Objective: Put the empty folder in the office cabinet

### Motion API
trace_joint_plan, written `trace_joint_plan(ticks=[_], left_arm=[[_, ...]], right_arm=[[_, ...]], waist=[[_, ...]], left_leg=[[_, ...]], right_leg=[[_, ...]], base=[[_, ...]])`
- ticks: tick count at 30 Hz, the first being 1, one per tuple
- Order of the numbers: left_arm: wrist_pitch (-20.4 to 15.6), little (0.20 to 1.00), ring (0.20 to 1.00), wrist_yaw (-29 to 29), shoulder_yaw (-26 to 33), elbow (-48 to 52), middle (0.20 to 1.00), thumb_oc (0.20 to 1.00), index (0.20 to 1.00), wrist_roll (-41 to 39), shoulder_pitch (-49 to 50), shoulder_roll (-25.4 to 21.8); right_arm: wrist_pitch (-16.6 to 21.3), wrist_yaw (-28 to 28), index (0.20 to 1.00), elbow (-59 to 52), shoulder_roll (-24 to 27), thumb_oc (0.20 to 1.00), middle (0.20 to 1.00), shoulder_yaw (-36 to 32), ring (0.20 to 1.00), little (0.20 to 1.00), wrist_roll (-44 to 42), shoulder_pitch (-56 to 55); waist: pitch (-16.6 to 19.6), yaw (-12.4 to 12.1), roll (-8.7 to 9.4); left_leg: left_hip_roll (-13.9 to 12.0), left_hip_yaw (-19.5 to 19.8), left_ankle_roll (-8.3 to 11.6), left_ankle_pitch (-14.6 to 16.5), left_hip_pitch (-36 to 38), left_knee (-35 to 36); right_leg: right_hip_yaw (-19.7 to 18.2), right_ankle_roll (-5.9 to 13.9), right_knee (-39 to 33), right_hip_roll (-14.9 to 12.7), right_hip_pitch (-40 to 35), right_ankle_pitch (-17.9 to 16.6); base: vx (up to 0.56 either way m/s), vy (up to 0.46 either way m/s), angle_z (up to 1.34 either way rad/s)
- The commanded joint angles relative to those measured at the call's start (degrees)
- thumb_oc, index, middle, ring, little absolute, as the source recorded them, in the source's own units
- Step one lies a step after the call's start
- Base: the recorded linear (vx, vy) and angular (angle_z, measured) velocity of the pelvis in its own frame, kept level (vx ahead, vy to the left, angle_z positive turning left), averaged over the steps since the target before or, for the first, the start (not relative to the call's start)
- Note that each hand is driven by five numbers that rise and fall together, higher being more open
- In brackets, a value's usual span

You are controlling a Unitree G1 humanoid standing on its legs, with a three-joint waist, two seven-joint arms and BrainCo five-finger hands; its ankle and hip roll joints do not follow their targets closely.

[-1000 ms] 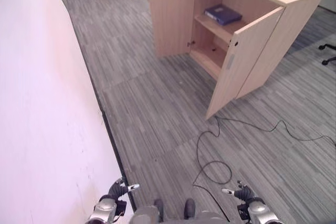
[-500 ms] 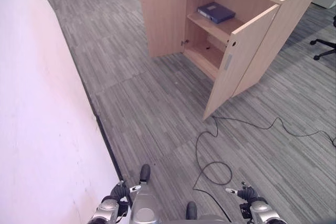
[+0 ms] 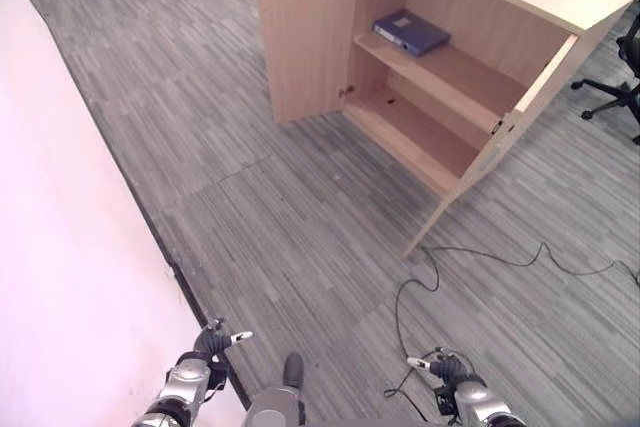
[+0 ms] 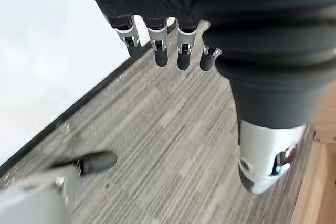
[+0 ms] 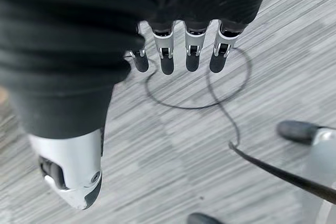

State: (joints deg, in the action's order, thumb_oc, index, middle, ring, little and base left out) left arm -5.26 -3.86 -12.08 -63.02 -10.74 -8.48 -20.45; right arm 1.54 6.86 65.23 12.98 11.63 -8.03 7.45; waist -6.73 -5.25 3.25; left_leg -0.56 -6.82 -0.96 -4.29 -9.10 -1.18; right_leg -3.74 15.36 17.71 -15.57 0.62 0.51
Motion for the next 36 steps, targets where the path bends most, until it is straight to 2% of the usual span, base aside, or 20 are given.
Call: trace_joint_plan(ticks=[1,2,3,5,7,9,10,12,16,18,21,23,25,26,27,28,30,31,32,36], left_arm=[[-1.9,1.0,1.0,-0.6,0.8,3.0,1.0,1.0,1.0,-0.6,-1.1,-0.8],[-1.9,1.0,1.0,-0.6,0.8,3.0,1.0,1.0,1.0,-0.6,-1.1,-0.8],[-1.9,1.0,1.0,-0.5,0.9,2.6,1.0,1.0,1.0,-0.5,-1.5,-0.8],[-1.9,1.0,1.0,-0.6,0.8,3.0,1.0,1.0,1.0,0.2,-1.8,-1.0],[-1.9,1.0,1.0,-0.6,0.6,3.7,1.0,1.0,1.0,0.0,-2.2,-1.1],[-2.4,1.0,1.0,-0.1,0.8,5.3,1.0,1.0,1.0,0.0,-2.2,-0.9],[-2.4,1.0,1.0,-0.1,0.8,5.4,1.0,1.0,1.0,0.0,-2.2,-0.9],[-2.6,1.0,1.0,0.3,0.3,6.8,1.0,1.0,1.0,0.3,-2.3,-0.7],[-2.9,1.0,1.0,0.7,-0.3,8.8,1.0,1.0,1.0,-0.7,-3.0,-0.2],[-2.9,1.0,1.0,0.9,-0.7,9.5,1.0,1.0,1.0,-1.3,-3.5,-0.1],[-3.0,1.0,1.0,0.8,-1.1,9.6,1.0,1.0,1.0,-1.0,-4.8,0.1],[-3.2,1.0,1.0,0.1,-0.7,9.0,1.0,1.0,1.0,-2.1,-5.1,0.4],[-3.2,1.0,1.0,0.1,-0.3,9.0,1.0,1.0,1.0,-2.8,-4.8,0.4],[-3.2,1.0,1.0,0.2,-0.1,8.7,1.0,1.0,1.0,-3.0,-4.5,0.3],[-3.2,1.0,1.0,0.2,-0.1,8.7,1.0,1.0,1.0,-3.0,-4.5,0.3],[-3.2,1.0,1.0,0.1,-0.1,8.5,1.0,1.0,1.0,-2.9,-4.3,0.3],[-3.2,1.0,1.0,0.1,-0.1,8.3,1.0,1.0,1.0,-2.9,-3.9,0.3],[-3.3,1.0,1.0,0.1,0.0,7.8,1.0,1.0,1.0,-3.2,-3.5,0.6],[-3.3,1.0,1.0,0.1,0.0,7.8,1.0,1.0,1.0,-3.2,-3.5,0.6],[-3.8,1.0,1.0,-0.5,1.1,7.1,1.0,1.0,1.0,-4.3,-2.1,0.8]], right_arm=[[1.2,1.1,1.0,-3.0,3.3,1.0,1.0,-1.6,1.0,1.0,-3.4,1.6],[1.2,1.1,1.0,-3.0,3.4,1.0,1.0,-1.6,1.0,1.0,-3.4,1.6],[1.4,1.3,1.0,-3.0,3.6,1.0,1.0,-1.9,1.0,1.0,-3.8,1.7],[1.6,1.7,1.0,-3.0,4.3,1.0,1.0,-2.0,1.0,1.0,-4.3,1.7],[1.7,2.2,1.0,-2.8,4.9,1.0,1.0,-2.2,1.0,1.0,-4.6,1.4],[1.8,2.3,1.0,-2.7,5.6,1.0,1.0,-3.0,1.0,1.0,-4.7,0.5],[1.8,2.3,1.0,-2.8,5.7,1.0,1.0,-3.0,1.0,1.0,-4.7,0.4],[2.1,2.3,1.0,-3.5,6.9,1.0,1.0,-3.5,1.0,1.0,-5.2,-0.4],[2.6,2.5,1.0,-6.1,9.1,1.0,1.0,-3.7,1.0,1.0,-5.9,-0.5],[2.7,2.4,1.0,-7.6,10.1,1.0,1.0,-4.1,1.0,1.0,-6.0,-0.7],[3.1,2.5,1.0,-10.4,11.8,1.0,1.0,-4.6,1.0,1.0,-6.0,-1.4],[2.8,2.5,1.0,-9.6,12.7,1.0,1.0,-4.8,1.0,1.0,-6.3,-1.5],[2.5,2.6,1.0,-8.8,13.1,1.0,1.0,-5.2,1.0,1.0,-6.3,-1.7],[2.4,2.6,1.0,-8.2,13.3,1.0,1.0,-5.6,1.0,1.0,-6.3,-1.9],[2.4,2.6,1.0,-8.2,13.3,1.0,1.0,-5.6,1.0,1.0,-6.3,-1.9],[2.4,2.6,1.0,-7.8,13.3,1.0,1.0,-5.7,1.0,1.0,-6.3,-2.0],[2.3,2.7,1.0,-6.8,13.6,1.0,1.0,-5.8,1.0,1.0,-6.2,-2.2],[2.2,2.7,1.0,-5.9,13.6,1.0,1.0,-5.9,1.0,1.0,-6.3,-2.2],[2.2,2.7,1.0,-5.9,13.6,1.0,1.0,-5.9,1.0,1.0,-6.3,-2.2],[2.0,2.7,1.0,-4.8,13.2,1.0,1.0,-5.9,1.0,1.0,-6.0,-2.6]], waist=[[-3.9,1.3,-2.81],[-4.0,1.4,-2.76],[-4.9,2.5,-3.37],[-5.6,3.5,-3.44],[-6.1,4.5,-3.29],[-5.6,4.8,-3.23],[-5.6,4.8,-3.25],[-5.6,5.5,-3.73],[-5.1,6.7,-4.8],[-5.1,7.4,-4.78],[-5.8,8.1,-4.13],[-6.4,7.8,-3.74],[-6.4,7.4,-3.63],[-6.0,7.1,-3.66],[-6.1,7.1,-3.62],[-5.9,6.9,-3.9],[-5.6,6.6,-4.71],[-5.6,6.0,-5.33],[-5.6,6.0,-5.28],[-5.4,4.9,-6.23]], left_leg=[[-7.4,0.0,4.09,1.1,-1.9,-3.6],[-7.3,0.0,4.13,1.2,-1.7,-3.5],[-6.7,-0.3,3.96,1.9,0.9,-2.5],[-5.7,-1.5,4.0,2.8,3.5,-1.2],[-4.5,-2.4,4.17,4.4,7.1,0.1],[-3.7,-3.8,4.41,5.7,8.7,-0.2],[-3.7,-3.8,4.41,5.7,8.7,-0.2],[-3.8,-3.9,4.89,6.6,9.2,-1.8],[-4.8,-4.3,6.17,7.0,9.3,-4.4],[-5.8,-5.3,7.3,7.1,8.8,-7.6],[-8.3,-5.6,9.44,4.1,5.6,-17.2],[-9.4,-4.4,9.86,1.6,3.2,-20.9],[-11.2,-4.2,9.74,1.2,2.0,-18.6],[-13.0,-3.9,9.67,1.0,2.6,-14.5],[-12.9,-4.0,9.67,0.9,2.8,-14.3],[-13.6,-3.6,10.03,-0.2,3.3,-10.9],[-14.4,-1.6,10.79,-2.9,4.1,-5.1],[-14.9,1.1,11.43,-5.2,3.6,-1.3],[-14.8,1.1,11.43,-5.3,3.8,-1.1],[-16.2,5.9,13.08,-7.9,3.0,3.6]], right_leg=[[7.7,-2.79,3.6,5.8,2.7,-0.7],[7.7,-2.8,3.9,5.7,2.6,-0.4],[8.8,-4.02,3.6,7.9,5.2,3.3],[12.7,-5.09,-2.1,9.1,6.6,4.1],[18.0,-6.49,-8.1,9.2,6.8,2.8],[21.6,-7.19,-11.1,8.4,4.8,2.4],[21.6,-7.19,-11.2,8.4,4.7,2.4],[18.5,-8.1,-11.7,9.6,3.3,3.1],[18.1,-9.2,-13.5,9.9,1.8,2.8],[18.2,-9.59,-14.0,9.9,0.8,3.0],[17.4,-11.12,-14.7,10.3,-1.3,3.8],[16.6,-11.94,-14.8,10.9,-3.4,5.0],[15.9,-11.62,-15.0,10.7,-4.6,5.7],[15.7,-11.1,-15.1,10.3,-5.2,6.0],[15.6,-11.09,-15.1,10.3,-5.3,6.1],[15.4,-10.71,-15.4,10.3,-5.8,6.2],[14.8,-10.11,-15.7,10.6,-6.9,6.6],[13.7,-9.74,-16.0,10.5,-8.1,7.3],[13.7,-9.74,-16.0,10.5,-8.2,7.3],[10.6,-9.03,-15.2,9.5,-10.6,9.6]], base=[[0.13,0.237,-0.46],[0.19,0.259,-0.46],[0.16,0.129,-0.17],[0.22,0.096,-0.17],[0.24,0.009,-0.23],[0.19,-0.021,-0.01],[0.13,-0.046,0.05],[0.11,-0.053,-0.13],[0.1,-0.065,0.01],[0.09,-0.096,-0.07],[0.07,-0.115,0.0],[0.12,-0.076,-0.05],[0.13,0.055,-0.36],[0.11,0.081,-0.4],[0.13,0.099,-0.31],[0.1,0.091,-0.25],[0.16,0.177,-0.29],[0.14,0.154,-0.22],[0.17,0.144,-0.25],[0.19,0.166,-0.13]])
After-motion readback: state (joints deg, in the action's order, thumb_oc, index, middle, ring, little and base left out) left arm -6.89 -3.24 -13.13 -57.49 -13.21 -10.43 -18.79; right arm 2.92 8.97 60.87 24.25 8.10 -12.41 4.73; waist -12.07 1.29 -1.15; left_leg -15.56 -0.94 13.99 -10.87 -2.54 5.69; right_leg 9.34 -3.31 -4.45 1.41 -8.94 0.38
